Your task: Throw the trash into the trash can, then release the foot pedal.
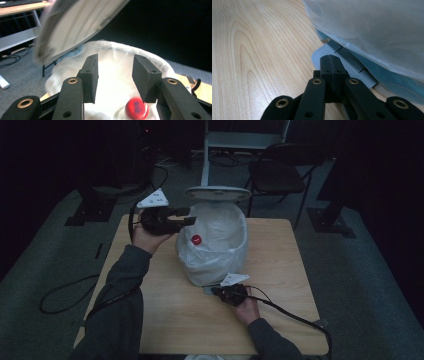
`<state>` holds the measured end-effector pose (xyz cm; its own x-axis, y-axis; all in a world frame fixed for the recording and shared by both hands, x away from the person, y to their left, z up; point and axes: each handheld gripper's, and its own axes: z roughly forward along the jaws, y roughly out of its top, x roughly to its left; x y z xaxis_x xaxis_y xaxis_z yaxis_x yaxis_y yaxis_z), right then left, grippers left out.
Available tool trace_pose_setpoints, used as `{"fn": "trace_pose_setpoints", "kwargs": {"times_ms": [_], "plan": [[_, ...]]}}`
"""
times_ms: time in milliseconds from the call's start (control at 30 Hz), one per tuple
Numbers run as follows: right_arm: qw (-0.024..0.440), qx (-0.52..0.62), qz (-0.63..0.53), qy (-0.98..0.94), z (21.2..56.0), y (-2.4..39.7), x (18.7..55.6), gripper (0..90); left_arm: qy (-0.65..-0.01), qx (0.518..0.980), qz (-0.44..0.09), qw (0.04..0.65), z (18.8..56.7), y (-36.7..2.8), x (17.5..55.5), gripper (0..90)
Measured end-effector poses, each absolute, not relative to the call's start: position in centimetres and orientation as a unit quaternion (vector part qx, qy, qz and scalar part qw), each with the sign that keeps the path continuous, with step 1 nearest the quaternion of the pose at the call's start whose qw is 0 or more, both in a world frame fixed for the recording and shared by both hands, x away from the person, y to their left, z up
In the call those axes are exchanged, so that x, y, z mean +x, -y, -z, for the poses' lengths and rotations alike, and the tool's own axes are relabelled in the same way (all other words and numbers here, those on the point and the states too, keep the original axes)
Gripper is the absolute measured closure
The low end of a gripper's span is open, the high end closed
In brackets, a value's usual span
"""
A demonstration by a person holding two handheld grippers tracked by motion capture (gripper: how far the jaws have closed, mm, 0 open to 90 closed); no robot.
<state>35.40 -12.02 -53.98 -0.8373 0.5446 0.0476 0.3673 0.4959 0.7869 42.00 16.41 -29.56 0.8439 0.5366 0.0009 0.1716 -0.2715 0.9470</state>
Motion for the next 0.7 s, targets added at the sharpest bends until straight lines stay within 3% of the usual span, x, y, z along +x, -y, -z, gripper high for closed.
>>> {"fn": "trace_pose_setpoints", "kwargs": {"times_ms": [333, 700], "plan": [[0.101, 0.266, -0.426, -0.859, 54.0, 12.0, 35.4, 90.0, -0.292, 0.744, -0.169, 0.576, 31.7, -21.1, 42.5, 57.5], [0.102, 0.264, -0.426, -0.859, 54.0, 12.1, 35.5, 90.0, -0.34, 0.745, -0.166, 0.55, 35.6, -22.8, 42.7, 56.8]]}}
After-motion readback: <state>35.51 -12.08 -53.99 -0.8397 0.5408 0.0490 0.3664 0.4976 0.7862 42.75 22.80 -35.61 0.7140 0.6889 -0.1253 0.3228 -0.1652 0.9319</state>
